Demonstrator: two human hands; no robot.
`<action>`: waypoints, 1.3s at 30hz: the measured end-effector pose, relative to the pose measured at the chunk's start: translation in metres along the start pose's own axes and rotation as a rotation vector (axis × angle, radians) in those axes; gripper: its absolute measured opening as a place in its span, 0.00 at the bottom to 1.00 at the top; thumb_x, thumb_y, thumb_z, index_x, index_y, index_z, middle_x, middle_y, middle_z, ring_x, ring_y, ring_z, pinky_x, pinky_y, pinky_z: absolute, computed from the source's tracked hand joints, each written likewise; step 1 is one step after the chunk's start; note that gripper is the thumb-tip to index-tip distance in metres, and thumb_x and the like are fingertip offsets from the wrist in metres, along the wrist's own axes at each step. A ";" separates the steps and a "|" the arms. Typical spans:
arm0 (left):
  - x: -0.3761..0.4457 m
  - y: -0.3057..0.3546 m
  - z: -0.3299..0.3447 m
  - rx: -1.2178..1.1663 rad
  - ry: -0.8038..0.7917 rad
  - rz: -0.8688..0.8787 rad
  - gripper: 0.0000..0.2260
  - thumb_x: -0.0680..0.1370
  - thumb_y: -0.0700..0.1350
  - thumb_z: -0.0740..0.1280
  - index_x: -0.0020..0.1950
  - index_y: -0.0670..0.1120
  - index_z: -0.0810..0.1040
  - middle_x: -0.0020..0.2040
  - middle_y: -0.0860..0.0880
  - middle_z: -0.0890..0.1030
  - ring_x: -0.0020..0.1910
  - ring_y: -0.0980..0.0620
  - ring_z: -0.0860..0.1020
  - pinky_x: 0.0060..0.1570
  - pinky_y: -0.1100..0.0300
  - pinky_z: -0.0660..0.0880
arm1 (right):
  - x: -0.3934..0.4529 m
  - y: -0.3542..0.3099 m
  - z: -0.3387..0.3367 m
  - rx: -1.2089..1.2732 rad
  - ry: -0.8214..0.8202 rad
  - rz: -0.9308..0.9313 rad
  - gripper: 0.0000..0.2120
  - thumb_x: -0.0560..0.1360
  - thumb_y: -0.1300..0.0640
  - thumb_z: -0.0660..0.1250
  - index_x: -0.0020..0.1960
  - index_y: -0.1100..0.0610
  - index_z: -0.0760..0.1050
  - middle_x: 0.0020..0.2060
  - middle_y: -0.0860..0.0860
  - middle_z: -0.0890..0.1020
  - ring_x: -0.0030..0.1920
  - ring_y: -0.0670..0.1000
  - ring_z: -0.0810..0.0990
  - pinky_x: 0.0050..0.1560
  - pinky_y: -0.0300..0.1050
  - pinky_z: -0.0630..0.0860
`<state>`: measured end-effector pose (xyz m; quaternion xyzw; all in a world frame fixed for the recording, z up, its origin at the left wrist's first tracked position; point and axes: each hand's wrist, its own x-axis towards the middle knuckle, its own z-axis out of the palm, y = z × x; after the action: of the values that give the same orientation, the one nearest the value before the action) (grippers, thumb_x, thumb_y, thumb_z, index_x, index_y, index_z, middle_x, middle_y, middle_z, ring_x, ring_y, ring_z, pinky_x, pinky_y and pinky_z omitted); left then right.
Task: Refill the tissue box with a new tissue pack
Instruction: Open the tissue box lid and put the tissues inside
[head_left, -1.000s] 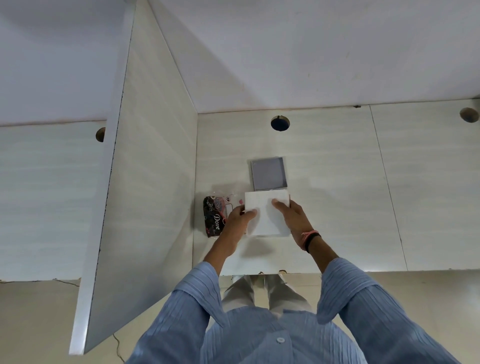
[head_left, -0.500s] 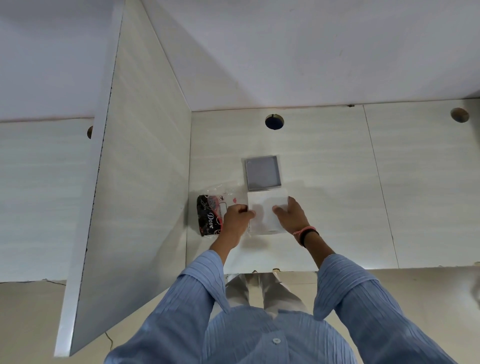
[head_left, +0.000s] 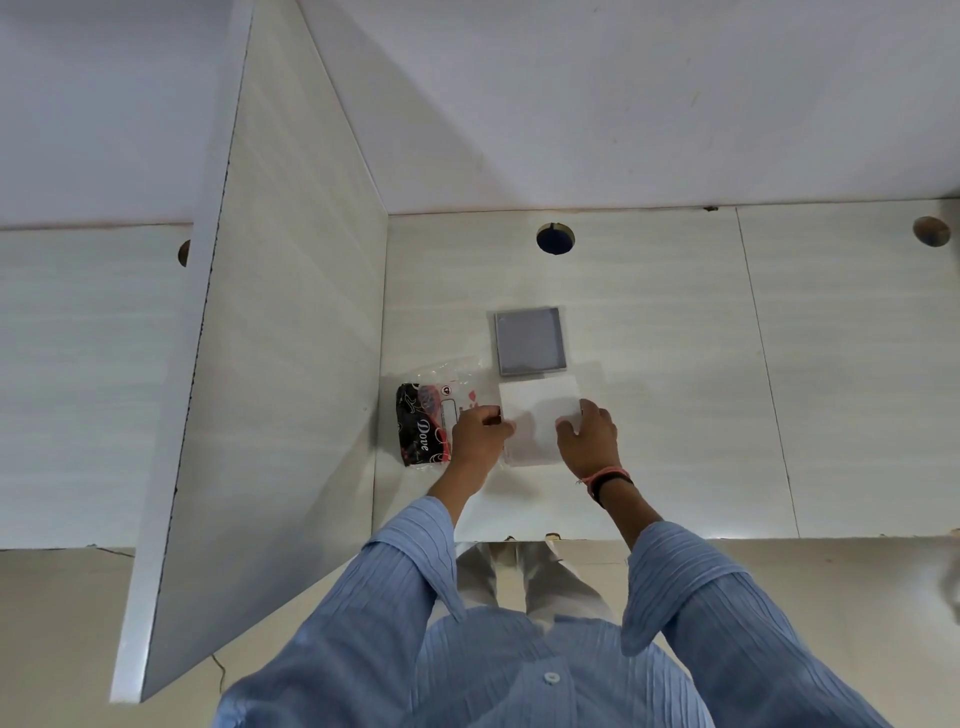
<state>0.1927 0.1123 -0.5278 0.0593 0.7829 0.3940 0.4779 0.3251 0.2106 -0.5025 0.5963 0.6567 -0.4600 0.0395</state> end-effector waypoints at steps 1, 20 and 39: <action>0.006 -0.007 0.001 0.014 0.015 0.010 0.16 0.65 0.49 0.71 0.42 0.35 0.80 0.37 0.45 0.78 0.39 0.50 0.75 0.44 0.54 0.73 | 0.001 0.002 0.000 -0.004 -0.018 0.002 0.23 0.79 0.58 0.63 0.72 0.64 0.67 0.65 0.64 0.73 0.66 0.67 0.70 0.68 0.59 0.70; -0.012 0.015 0.012 0.948 -0.066 0.629 0.09 0.78 0.36 0.65 0.56 0.40 0.81 0.59 0.42 0.78 0.58 0.41 0.75 0.54 0.49 0.77 | 0.009 0.005 -0.010 -0.689 -0.070 -0.392 0.16 0.78 0.58 0.62 0.65 0.52 0.77 0.67 0.49 0.77 0.65 0.60 0.68 0.58 0.56 0.67; -0.013 0.000 0.002 1.088 -0.159 0.598 0.39 0.71 0.54 0.77 0.78 0.47 0.64 0.82 0.40 0.51 0.81 0.37 0.51 0.72 0.39 0.67 | 0.012 0.024 -0.017 -0.557 -0.251 -0.422 0.38 0.70 0.58 0.76 0.75 0.54 0.62 0.77 0.60 0.59 0.70 0.67 0.70 0.65 0.61 0.77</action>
<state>0.2010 0.1072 -0.5193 0.5397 0.7829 0.0500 0.3054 0.3498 0.2271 -0.5133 0.3532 0.8552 -0.3313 0.1845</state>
